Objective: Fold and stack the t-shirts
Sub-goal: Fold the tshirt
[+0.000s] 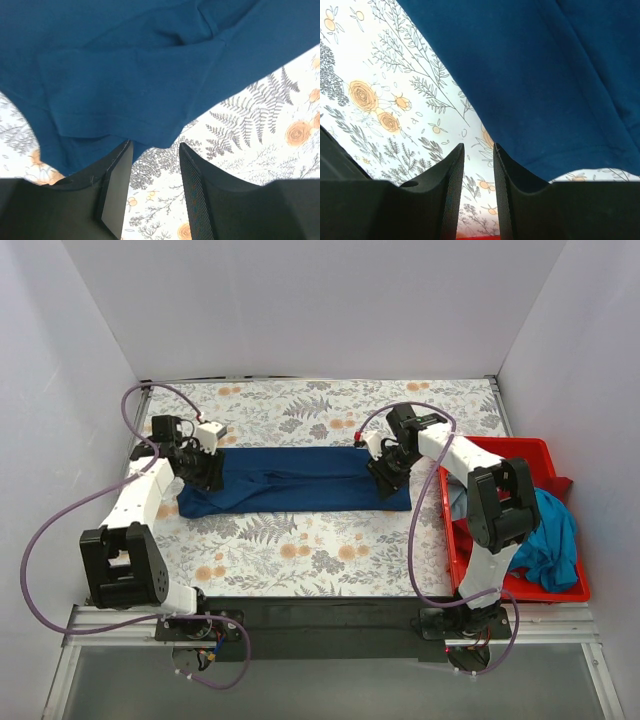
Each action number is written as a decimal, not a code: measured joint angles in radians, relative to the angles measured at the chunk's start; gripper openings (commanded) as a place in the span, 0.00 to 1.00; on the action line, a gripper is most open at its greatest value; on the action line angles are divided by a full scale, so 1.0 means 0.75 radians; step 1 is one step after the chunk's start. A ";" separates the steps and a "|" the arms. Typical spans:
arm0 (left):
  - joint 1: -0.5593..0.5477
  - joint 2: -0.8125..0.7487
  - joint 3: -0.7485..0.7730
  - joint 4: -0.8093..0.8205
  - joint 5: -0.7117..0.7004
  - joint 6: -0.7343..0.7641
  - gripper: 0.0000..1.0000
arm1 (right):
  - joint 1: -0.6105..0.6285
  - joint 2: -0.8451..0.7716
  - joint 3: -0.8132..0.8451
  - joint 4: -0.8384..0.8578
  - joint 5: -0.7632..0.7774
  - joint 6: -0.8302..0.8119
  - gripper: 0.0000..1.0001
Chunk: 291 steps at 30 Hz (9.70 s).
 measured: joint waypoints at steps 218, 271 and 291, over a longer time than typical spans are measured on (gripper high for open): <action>-0.456 1.041 0.693 0.449 0.084 -0.774 0.18 | 0.100 0.720 0.824 0.331 0.287 0.311 0.18; -0.747 -0.486 -0.750 0.426 0.489 0.556 0.50 | 0.647 -0.688 -0.802 0.565 -0.061 -0.615 0.57; -0.852 -0.185 -0.878 0.869 0.286 0.676 0.11 | 0.675 -0.474 -0.918 0.940 0.095 -0.694 0.07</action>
